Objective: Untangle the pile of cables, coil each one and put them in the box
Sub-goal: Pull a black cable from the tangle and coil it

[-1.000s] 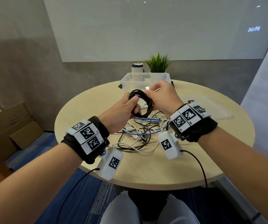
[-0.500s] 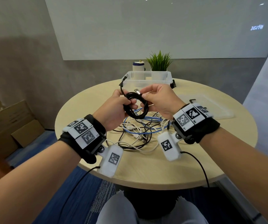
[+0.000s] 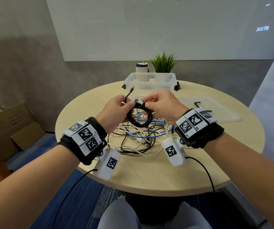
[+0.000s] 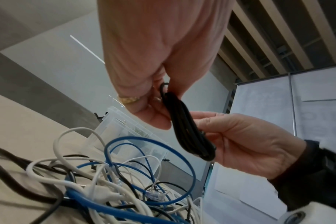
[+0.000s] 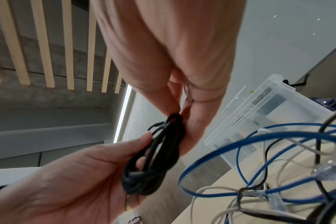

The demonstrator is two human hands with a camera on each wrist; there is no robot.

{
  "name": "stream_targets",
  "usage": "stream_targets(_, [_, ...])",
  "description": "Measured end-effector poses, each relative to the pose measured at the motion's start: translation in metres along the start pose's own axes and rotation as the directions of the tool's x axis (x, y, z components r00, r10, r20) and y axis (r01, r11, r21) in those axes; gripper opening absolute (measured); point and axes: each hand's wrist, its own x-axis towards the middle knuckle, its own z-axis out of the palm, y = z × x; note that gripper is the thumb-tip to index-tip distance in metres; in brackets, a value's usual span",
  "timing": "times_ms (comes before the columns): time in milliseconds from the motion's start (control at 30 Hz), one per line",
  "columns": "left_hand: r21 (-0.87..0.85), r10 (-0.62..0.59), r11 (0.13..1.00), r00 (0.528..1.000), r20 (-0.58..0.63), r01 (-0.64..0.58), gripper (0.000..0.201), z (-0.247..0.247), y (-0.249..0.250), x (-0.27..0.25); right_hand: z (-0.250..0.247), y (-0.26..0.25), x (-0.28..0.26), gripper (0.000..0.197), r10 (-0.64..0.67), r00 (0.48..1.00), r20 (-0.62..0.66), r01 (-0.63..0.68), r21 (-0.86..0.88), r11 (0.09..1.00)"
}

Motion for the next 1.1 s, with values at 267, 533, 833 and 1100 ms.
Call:
stream_targets(267, [0.084, 0.061, 0.995, 0.998, -0.016, -0.059, 0.01, 0.006, -0.005, 0.001, 0.003, -0.001, -0.003, 0.022, -0.014, 1.0, 0.022, 0.014, 0.006, 1.0])
stream_targets(533, [0.157, 0.022, 0.987, 0.991, 0.135, -0.043, 0.012, 0.0, -0.002, 0.001, 0.0, 0.007, 0.004, 0.024, -0.036, 0.998, -0.056, 0.034, -0.031, 0.999])
stream_targets(833, [0.309, 0.013, 0.95, 0.992, 0.122, -0.05, 0.012, 0.004, -0.005, 0.003, -0.003, 0.01, 0.008, 0.021, 0.045, 0.996, -0.073, -0.043, 0.035, 0.998])
stream_targets(1100, [0.464, 0.09, 0.878, 0.992, 0.09, -0.122, 0.016, 0.008, -0.008, 0.005, 0.0, 0.016, 0.013, 0.015, -0.019, 0.997, -0.073, 0.012, -0.09, 0.996])
